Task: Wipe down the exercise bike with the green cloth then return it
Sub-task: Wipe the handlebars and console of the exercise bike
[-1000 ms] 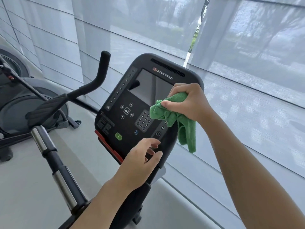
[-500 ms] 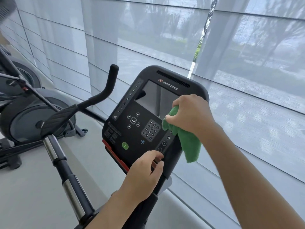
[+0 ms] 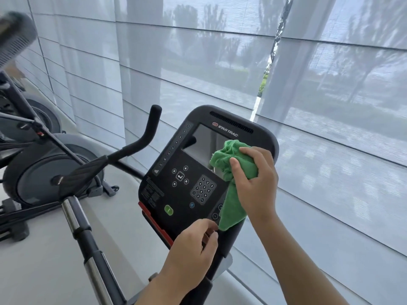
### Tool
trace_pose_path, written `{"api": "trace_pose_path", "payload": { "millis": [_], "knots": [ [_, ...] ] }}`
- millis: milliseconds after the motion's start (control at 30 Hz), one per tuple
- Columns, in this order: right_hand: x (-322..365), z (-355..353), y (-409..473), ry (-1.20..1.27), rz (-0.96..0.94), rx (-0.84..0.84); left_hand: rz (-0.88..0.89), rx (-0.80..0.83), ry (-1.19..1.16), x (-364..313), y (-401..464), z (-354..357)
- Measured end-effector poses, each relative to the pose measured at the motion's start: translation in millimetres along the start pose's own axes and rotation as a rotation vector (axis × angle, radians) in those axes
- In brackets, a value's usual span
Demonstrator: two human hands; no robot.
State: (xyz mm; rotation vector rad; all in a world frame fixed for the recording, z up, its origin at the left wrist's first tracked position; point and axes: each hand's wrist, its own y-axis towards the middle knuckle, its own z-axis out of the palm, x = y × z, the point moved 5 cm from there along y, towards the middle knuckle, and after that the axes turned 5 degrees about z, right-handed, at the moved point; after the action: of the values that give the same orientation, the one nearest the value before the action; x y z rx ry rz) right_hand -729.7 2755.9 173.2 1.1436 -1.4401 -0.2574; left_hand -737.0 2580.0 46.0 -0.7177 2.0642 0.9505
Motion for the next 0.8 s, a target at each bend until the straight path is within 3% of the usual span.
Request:
{"api": "trace_pose_path", "payload": {
  "millis": [533, 800],
  "knots": [
    [-9.3, -0.8, -25.4, -0.115, -0.061, 0.014, 0.057, 0.010, 0.086, -8.4, 0.9, -2.2],
    [-27.2, -6.6, -56.2, -0.011, 0.013, 0.029, 0.047, 0.012, 0.122, -7.9, 0.4, -1.2]
  ]
}}
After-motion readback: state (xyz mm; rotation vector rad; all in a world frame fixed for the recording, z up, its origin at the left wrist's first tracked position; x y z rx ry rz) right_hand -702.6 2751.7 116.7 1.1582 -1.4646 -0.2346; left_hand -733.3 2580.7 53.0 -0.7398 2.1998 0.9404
